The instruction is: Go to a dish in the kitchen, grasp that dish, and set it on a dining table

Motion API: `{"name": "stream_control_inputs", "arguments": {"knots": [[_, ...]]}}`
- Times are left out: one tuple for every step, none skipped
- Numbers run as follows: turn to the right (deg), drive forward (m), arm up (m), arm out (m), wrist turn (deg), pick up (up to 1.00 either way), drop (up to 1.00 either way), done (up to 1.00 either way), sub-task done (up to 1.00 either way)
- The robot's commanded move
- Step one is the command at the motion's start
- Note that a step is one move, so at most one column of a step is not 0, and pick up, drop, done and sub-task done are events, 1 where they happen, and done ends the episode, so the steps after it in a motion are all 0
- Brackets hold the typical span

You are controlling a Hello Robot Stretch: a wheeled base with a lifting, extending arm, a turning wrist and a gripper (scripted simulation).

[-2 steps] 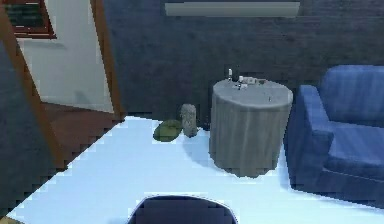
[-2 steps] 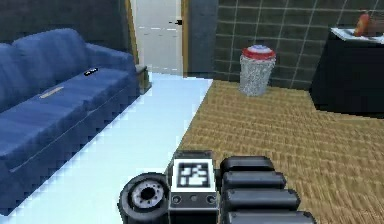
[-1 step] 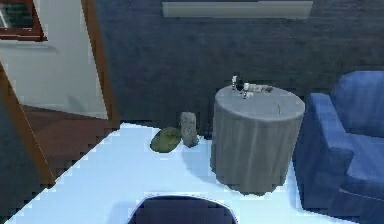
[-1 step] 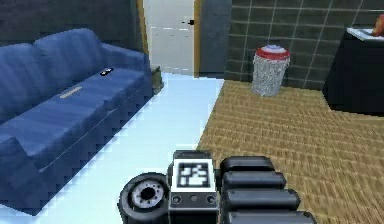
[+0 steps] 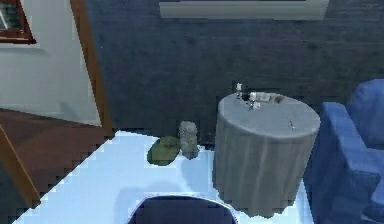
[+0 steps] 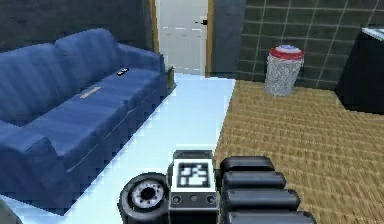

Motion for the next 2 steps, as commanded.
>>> {"name": "stream_control_inputs", "arguments": {"knots": [[39.0, 0.00, 0.00, 0.00, 0.0, 0.00, 0.00, 0.00, 0.00], [0.0, 0.45, 0.00, 0.00, 0.0, 0.00, 0.00, 0.00, 0.00]]}}
